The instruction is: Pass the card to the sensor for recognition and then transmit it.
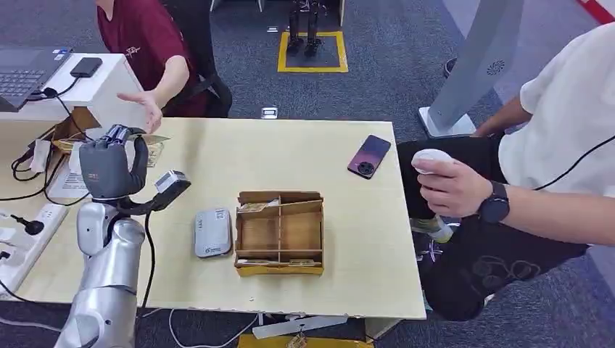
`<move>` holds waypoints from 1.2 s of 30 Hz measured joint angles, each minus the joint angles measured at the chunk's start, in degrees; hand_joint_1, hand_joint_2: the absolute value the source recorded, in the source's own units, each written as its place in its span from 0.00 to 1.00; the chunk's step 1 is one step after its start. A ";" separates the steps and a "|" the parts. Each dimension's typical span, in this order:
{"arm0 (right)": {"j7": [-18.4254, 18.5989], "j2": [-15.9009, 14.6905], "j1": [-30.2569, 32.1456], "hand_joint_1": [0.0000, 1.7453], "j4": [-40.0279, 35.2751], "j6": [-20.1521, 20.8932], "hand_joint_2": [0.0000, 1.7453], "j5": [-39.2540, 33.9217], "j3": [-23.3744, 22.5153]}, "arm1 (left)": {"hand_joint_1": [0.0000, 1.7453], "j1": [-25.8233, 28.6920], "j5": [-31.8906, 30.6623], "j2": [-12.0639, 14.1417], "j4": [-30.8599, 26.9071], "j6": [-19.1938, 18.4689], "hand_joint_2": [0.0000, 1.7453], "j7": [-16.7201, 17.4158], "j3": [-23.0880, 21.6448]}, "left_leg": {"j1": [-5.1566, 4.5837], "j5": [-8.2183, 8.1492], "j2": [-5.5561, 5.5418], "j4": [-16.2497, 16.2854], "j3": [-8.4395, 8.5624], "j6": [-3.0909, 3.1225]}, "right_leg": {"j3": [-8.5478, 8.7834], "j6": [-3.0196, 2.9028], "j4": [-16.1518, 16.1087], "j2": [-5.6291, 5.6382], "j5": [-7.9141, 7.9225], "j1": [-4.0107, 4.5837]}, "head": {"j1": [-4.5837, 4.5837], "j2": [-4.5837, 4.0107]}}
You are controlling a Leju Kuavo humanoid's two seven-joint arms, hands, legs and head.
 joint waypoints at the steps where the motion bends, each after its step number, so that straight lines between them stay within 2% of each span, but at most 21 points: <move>1: 0.00 0.00 0.00 0.00 0.00 0.00 1.00 0.02 0.00 | 1.00 -0.01 0.00 -0.13 0.04 0.00 1.00 0.00 0.30 | 0.00 0.00 0.00 0.00 0.00 0.00 | 0.00 0.00 0.00 -0.01 0.00 0.00 | -0.02 0.00; 6: 0.00 0.00 -0.01 0.00 0.00 0.00 1.00 0.02 0.00 | 1.00 -0.04 -0.20 -0.50 0.09 0.00 1.00 0.00 1.14 | 0.00 0.00 0.00 0.00 0.00 0.00 | 0.00 0.00 0.00 -0.03 0.00 0.00 | 0.00 0.00; 14: -0.13 0.00 -0.02 0.00 0.00 -0.18 1.00 0.68 -0.02 | 1.00 -0.07 -3.78 -0.98 0.33 0.00 1.00 1.12 2.62 | 0.00 0.00 0.00 0.00 0.00 0.00 | 0.00 0.00 0.00 -0.02 0.00 0.00 | 0.00 0.00; 24: -0.13 0.00 -0.04 0.00 0.00 -0.24 1.00 1.53 -0.02 | 1.00 -0.77 -3.34 -1.51 1.49 0.00 1.00 0.31 5.44 | 0.00 0.00 0.00 0.00 0.00 0.00 | 0.00 0.00 0.00 -0.02 0.00 0.00 | -0.02 0.00; 32: -0.13 0.00 -0.05 0.00 0.00 -0.35 1.00 2.32 -0.13 | 1.00 -3.12 -5.68 -1.29 2.58 0.00 1.00 3.76 7.82 | 0.00 0.00 -0.01 0.00 -0.01 0.00 | 0.00 0.00 0.00 -0.03 0.00 0.00 | -0.02 0.00; 36: -0.13 0.00 -0.04 0.00 0.00 -0.68 1.00 2.40 -0.17 | 1.00 -3.75 -5.92 -0.85 3.12 0.00 1.00 4.26 8.68 | 0.00 0.00 -0.01 0.00 -0.01 0.00 | 0.00 0.00 0.00 -0.02 0.00 0.00 | -0.02 0.00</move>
